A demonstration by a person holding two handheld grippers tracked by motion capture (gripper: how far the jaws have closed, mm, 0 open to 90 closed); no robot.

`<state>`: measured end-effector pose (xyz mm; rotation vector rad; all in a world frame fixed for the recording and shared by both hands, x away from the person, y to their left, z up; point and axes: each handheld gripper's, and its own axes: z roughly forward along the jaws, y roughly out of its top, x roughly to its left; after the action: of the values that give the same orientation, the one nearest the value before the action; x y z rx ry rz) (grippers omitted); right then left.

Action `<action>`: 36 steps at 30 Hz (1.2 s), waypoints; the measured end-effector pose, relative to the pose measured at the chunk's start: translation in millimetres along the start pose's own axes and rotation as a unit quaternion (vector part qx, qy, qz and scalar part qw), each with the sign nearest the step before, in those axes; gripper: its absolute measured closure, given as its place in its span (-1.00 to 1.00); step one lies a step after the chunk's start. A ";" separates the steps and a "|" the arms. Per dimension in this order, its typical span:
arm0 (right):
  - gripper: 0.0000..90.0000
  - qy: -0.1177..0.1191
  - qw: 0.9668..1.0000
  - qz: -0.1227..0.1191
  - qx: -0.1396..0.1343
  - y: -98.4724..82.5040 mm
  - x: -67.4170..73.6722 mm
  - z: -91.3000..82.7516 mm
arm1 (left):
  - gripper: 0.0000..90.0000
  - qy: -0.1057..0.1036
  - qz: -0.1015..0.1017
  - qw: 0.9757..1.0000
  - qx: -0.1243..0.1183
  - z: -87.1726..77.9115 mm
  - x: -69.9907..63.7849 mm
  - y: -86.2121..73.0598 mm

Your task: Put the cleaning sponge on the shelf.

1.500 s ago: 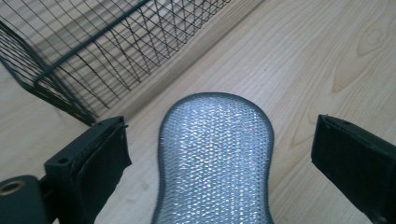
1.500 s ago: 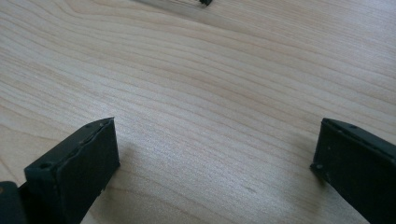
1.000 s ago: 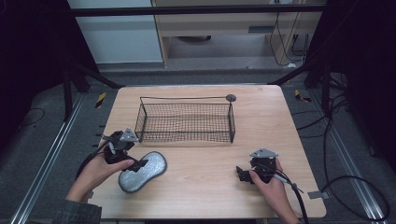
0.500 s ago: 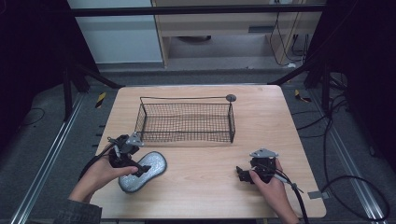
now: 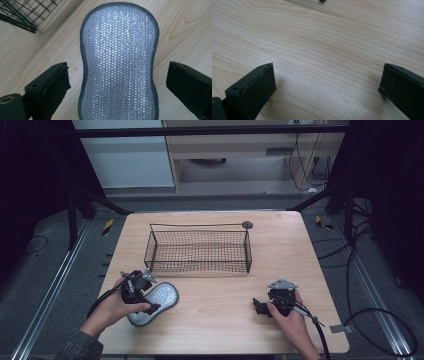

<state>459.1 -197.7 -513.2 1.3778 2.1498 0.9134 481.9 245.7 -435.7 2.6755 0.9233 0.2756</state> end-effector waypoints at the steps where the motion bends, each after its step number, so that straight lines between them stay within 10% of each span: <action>1: -0.99 0.000 1.000 0.000 0.000 0.0 0.0 0.0 | -0.91 -0.002 0.001 1.000 0.006 1.2 0.3 -0.2; 36: -0.99 0.004 1.000 -0.003 0.002 0.2 -0.6 -0.3 | -0.93 -0.013 -0.019 0.999 0.044 34.7 2.6 2.1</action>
<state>459.3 -198.3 -512.9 1.3702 2.1628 0.9132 494.6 238.2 -467.2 2.7312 0.9980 0.1967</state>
